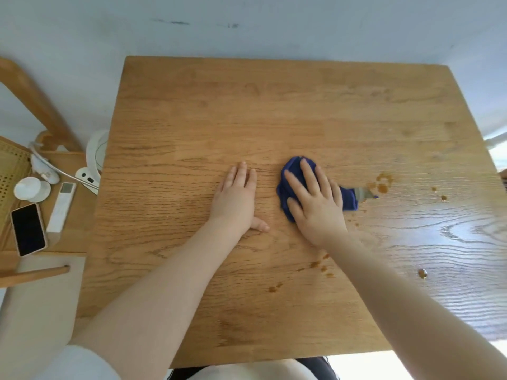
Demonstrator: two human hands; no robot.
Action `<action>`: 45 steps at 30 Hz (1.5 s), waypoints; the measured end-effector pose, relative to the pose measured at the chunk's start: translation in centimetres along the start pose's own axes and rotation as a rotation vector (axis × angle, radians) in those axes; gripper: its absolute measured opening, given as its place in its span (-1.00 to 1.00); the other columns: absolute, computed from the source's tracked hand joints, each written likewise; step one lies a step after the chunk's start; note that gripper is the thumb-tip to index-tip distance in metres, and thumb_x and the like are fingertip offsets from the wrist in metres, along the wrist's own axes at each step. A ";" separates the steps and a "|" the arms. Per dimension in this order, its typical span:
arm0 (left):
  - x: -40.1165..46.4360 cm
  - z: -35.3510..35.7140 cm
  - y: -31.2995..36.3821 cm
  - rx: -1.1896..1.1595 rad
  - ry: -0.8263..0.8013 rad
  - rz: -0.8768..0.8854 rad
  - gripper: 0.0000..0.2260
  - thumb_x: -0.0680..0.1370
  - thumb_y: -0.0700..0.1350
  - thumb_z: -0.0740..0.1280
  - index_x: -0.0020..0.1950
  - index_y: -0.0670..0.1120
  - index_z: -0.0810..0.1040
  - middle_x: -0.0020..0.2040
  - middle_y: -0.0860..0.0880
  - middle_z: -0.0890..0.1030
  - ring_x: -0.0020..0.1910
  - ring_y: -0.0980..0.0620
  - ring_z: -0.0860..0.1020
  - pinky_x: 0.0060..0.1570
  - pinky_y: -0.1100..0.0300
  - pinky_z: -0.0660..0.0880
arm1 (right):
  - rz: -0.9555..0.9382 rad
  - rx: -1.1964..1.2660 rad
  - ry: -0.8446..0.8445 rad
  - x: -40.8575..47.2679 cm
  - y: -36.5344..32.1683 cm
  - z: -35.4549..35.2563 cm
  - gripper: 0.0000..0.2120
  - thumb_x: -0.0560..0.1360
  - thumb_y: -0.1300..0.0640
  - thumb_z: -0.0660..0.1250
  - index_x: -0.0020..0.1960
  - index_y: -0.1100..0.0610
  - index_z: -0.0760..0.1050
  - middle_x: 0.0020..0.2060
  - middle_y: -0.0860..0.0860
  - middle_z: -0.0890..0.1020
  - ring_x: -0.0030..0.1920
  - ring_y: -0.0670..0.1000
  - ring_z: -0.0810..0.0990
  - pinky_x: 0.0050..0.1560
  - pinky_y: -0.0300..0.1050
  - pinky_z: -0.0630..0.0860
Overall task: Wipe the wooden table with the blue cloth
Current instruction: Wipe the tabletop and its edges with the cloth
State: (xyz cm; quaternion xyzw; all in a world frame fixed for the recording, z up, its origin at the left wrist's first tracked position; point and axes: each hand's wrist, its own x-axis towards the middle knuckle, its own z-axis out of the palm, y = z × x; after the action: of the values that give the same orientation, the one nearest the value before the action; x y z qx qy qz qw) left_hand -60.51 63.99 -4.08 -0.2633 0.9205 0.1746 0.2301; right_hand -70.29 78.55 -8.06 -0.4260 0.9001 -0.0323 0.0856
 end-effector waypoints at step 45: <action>0.0 2.5 14.7 0.023 -0.022 -0.301 0.08 0.30 0.35 0.38 0.49 0.11 -0.33 0.50 -0.23 -0.20 0.48 -0.24 -0.12 0.41 -0.07 0.09 | -0.188 -0.054 -0.152 5.3 13.5 -3.3 -0.49 0.59 -0.16 -0.14 0.50 -0.12 -0.16 0.52 -0.02 -0.20 0.50 0.12 -0.19 0.44 0.11 -0.11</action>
State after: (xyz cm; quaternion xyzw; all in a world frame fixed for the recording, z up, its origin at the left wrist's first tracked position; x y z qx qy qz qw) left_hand -68.03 76.87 -3.23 -0.3935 0.8701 0.1303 0.2667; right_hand -84.50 82.98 -7.27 -0.5118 0.8476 0.0163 0.1388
